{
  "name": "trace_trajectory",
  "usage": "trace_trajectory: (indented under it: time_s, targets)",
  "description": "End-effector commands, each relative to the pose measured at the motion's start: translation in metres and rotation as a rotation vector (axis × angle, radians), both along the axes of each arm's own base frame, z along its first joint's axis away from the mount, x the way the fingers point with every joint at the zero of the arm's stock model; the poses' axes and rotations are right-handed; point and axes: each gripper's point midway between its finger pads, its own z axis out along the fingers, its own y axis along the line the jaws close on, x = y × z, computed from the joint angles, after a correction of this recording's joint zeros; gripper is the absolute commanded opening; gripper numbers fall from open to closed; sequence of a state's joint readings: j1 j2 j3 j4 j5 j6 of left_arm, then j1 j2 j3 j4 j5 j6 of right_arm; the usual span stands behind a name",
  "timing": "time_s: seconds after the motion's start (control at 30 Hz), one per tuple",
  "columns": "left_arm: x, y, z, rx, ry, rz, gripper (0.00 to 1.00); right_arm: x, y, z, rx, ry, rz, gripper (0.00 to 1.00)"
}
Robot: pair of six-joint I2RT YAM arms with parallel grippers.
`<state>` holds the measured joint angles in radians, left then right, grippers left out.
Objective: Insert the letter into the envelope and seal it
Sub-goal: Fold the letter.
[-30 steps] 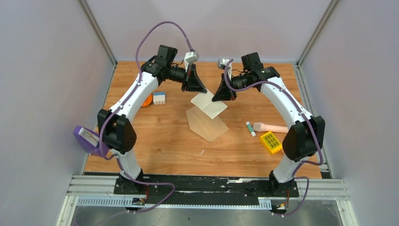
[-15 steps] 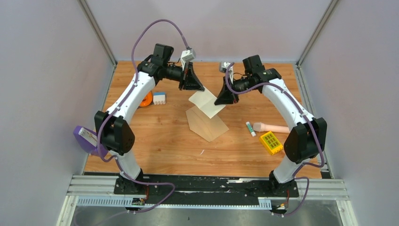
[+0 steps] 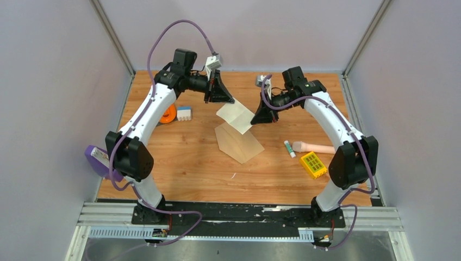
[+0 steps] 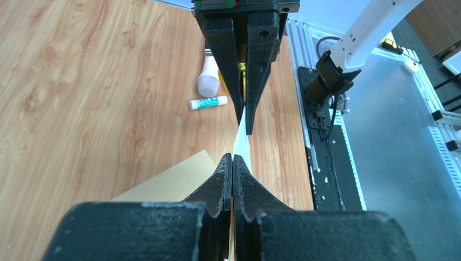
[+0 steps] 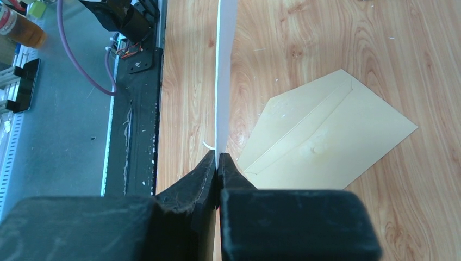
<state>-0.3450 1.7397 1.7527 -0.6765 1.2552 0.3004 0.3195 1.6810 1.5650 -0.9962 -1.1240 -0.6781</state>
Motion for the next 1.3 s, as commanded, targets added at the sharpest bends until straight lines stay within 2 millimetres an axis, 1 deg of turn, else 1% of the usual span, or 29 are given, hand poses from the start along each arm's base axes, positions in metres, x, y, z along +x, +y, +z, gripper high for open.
trace_trajectory:
  time_s: [0.0, 0.2, 0.4, 0.5, 0.63, 0.8, 0.83, 0.87, 1.0, 1.1, 1.17, 1.2, 1.23, 1.27]
  targets:
    - [-0.007, 0.006, 0.026, -0.037, -0.084, -0.007, 0.00, -0.005, -0.010, 0.011, 0.012, -0.052, -0.004, 0.03]
    - [-0.008, 0.006, 0.026, -0.038, -0.085, -0.009, 0.00, -0.006, -0.018, 0.008, -0.006, -0.061, -0.020, 0.03]
    - [-0.009, 0.006, 0.028, -0.041, -0.091, -0.009, 0.00, -0.008, -0.022, 0.004, -0.029, -0.062, -0.027, 0.10]
    - [-0.010, 0.007, 0.029, -0.042, -0.093, -0.008, 0.00, -0.009, -0.025, 0.001, -0.046, -0.065, -0.030, 0.10]
    - [-0.011, 0.007, 0.028, -0.041, -0.095, -0.008, 0.00, -0.009, -0.030, -0.003, -0.083, -0.076, -0.047, 0.09]
    - [-0.011, 0.007, 0.028, -0.042, -0.099, -0.006, 0.00, -0.006, -0.045, -0.007, -0.182, -0.123, -0.108, 0.05]
    - [-0.011, 0.007, 0.028, -0.042, -0.100, -0.006, 0.00, -0.004, -0.049, -0.009, -0.209, -0.128, -0.127, 0.01]
    - [-0.011, 0.007, 0.028, -0.042, -0.097, -0.005, 0.00, -0.002, -0.053, -0.010, -0.237, -0.134, -0.149, 0.00]
    - [-0.010, 0.007, 0.027, -0.043, -0.094, -0.005, 0.00, -0.002, -0.068, -0.017, -0.340, -0.107, -0.196, 0.00]
    - [-0.010, 0.007, 0.026, -0.042, -0.093, -0.005, 0.00, 0.002, -0.079, -0.016, -0.402, -0.135, -0.233, 0.00]
    - [-0.010, 0.006, 0.025, -0.045, -0.092, -0.007, 0.00, 0.007, -0.084, -0.008, -0.419, -0.192, -0.258, 0.00]
    - [-0.010, 0.007, 0.024, -0.045, -0.085, -0.007, 0.00, 0.010, -0.086, -0.003, -0.423, -0.228, -0.275, 0.03]
    - [-0.009, 0.006, 0.024, -0.048, -0.089, -0.008, 0.00, 0.015, -0.089, 0.005, -0.417, -0.269, -0.306, 0.16]
    - [-0.010, 0.006, 0.023, -0.049, -0.077, -0.007, 0.00, 0.018, -0.090, 0.012, -0.405, -0.303, -0.328, 0.33]
